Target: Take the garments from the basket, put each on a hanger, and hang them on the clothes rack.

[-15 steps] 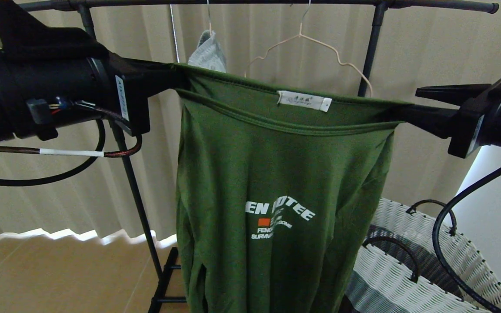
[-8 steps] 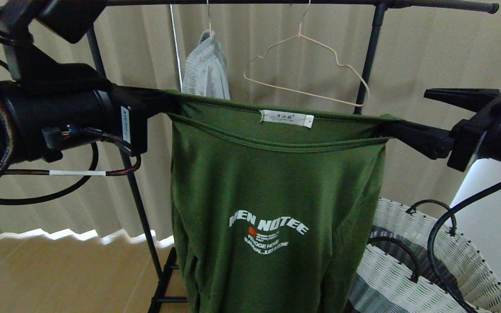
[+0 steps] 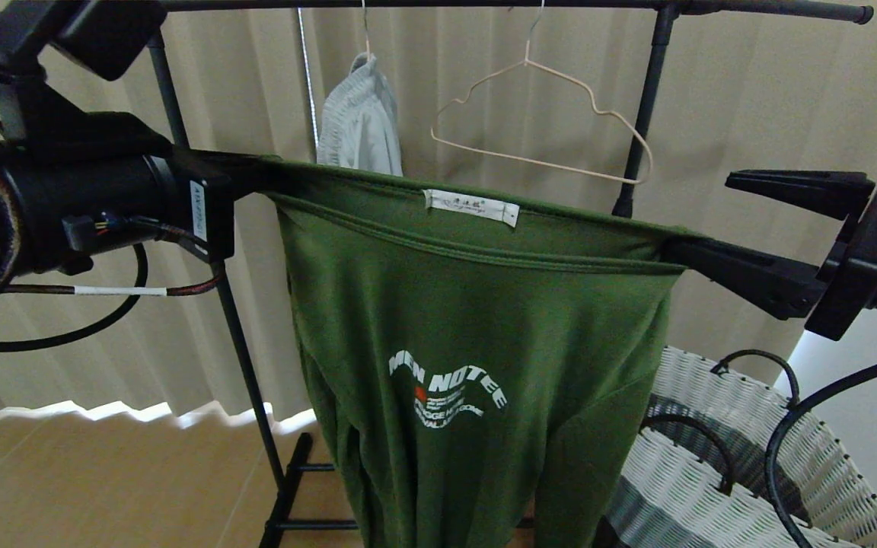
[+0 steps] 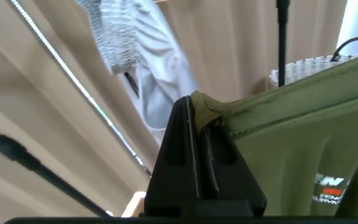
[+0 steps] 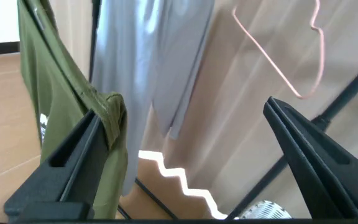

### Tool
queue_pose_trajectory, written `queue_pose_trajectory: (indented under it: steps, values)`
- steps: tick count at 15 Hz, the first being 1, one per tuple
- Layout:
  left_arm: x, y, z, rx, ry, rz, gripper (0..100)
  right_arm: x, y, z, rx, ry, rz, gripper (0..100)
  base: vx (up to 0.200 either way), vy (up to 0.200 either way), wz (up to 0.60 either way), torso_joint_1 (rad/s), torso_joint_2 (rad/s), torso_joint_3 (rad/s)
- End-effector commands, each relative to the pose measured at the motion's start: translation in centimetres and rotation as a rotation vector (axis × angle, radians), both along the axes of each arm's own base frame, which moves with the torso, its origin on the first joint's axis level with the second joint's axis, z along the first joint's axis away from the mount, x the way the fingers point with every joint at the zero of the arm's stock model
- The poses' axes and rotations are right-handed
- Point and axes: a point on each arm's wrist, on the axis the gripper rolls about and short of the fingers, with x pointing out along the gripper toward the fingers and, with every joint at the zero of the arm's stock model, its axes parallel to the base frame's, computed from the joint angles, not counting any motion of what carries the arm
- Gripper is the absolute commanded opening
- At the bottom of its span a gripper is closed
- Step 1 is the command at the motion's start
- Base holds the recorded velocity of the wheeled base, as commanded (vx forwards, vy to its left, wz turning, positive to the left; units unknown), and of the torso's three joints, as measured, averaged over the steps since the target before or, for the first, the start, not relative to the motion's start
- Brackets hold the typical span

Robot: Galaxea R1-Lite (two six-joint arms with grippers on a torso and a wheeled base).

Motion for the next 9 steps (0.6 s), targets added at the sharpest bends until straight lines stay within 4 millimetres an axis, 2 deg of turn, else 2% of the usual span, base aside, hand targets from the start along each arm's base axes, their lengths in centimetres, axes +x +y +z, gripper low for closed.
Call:
queue_pose_trajectory:
  steps: [1, 6, 9]
  values:
    - [0.1, 0.1, -0.1, 0.001, 0.003, 0.006, 0, -0.2, -0.1, 0.0, 0.002, -0.004, 0.009, 100, 0.0, 0.0, 0.0, 0.0, 0.0, 0.0]
    - [0.6, 1.1, -0.6, -0.003, -0.008, 0.051, 0, -0.6, -0.2, -0.6, 0.01, -0.016, 0.053, 100, 0.0, 0.0, 0.0, 0.0, 0.0, 0.0]
    - [0.5, 1.3, -1.2, 0.003, 0.004, 0.061, 0, -0.9, -0.3, -0.1, 0.023, -0.047, 0.054, 100, 0.0, 0.0, 0.0, 0.0, 0.0, 0.0]
